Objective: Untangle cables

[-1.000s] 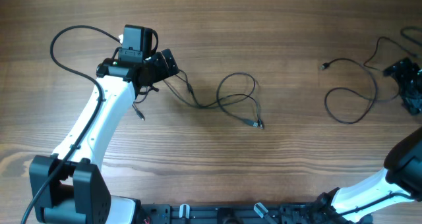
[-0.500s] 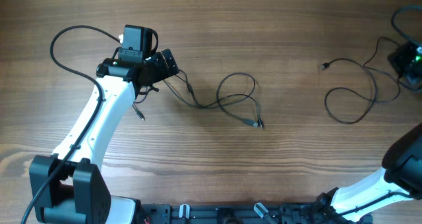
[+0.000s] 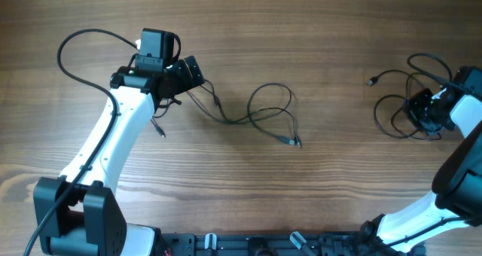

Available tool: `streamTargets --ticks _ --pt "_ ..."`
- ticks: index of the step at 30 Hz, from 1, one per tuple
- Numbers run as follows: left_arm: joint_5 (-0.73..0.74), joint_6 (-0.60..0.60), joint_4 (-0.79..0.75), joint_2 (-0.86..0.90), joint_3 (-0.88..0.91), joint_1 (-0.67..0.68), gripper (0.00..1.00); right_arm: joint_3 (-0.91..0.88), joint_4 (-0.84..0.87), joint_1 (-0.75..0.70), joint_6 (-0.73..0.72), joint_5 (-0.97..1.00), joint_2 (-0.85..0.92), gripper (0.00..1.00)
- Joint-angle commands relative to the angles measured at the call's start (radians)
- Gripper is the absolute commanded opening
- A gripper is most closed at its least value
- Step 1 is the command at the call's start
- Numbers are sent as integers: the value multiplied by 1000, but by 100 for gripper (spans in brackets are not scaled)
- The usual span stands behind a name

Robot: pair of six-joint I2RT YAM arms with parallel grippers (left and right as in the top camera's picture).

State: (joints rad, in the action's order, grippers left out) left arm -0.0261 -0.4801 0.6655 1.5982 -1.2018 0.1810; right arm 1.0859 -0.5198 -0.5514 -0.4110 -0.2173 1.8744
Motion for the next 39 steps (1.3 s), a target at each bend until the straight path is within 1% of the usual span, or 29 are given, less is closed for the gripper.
streamTargets --ticks 1,4,6,7,8,10,16,17,18,20,23,26,30,31,32,33,34,37,39 --pt "-9 1 -3 5 -2 -5 100 113 -91 6 55 -110 -29 38" --pt "-9 1 -3 5 -2 -5 100 235 -194 59 143 -151 -74 54" --pt "-9 1 -2 5 -2 -5 100 246 -222 122 150 -166 -90 59" --pt "-9 1 -3 5 -2 -5 100 245 -238 166 150 -185 -90 63" --pt "-9 1 -3 5 -2 -5 100 245 -251 209 150 -188 -88 69" --pt "-9 1 -2 5 -2 -5 100 241 -254 318 150 -188 -84 75" --pt "-9 1 -2 5 -2 -5 100 241 -219 663 150 -188 -80 76" --pt "-9 1 -3 5 -2 -5 100 241 -183 755 150 -188 -80 79" --pt "-9 1 -3 5 -2 -5 100 241 -166 801 151 -188 -80 80" --pt "-9 1 -3 5 -2 -5 100 241 -93 916 196 -183 -80 81" --pt "-9 1 -3 5 -2 -5 100 241 12 1043 203 -142 -69 81" --pt "-9 1 -3 5 -2 -5 100 241 64 1132 201 -142 -24 80" --pt "-10 1 -13 5 -2 -5 100 241 78 1197 201 -142 48 82" --pt "-21 2 -31 5 -2 -5 100 241 85 1207 201 -142 63 82" --pt "-89 9 -60 5 -2 -9 100 241 99 1223 199 -143 85 83" --pt "-168 5 -68 3 -3 -26 100 241 107 1232 199 -143 97 83" --pt "-190 -3 -71 4 -3 -65 100 241 120 1245 200 -143 108 83" --pt "-122 -3 -68 4 -3 -175 100 241 193 1272 202 -142 130 83" --pt "-62 -3 -55 4 -3 -251 100 241 270 1288 203 -142 146 80"
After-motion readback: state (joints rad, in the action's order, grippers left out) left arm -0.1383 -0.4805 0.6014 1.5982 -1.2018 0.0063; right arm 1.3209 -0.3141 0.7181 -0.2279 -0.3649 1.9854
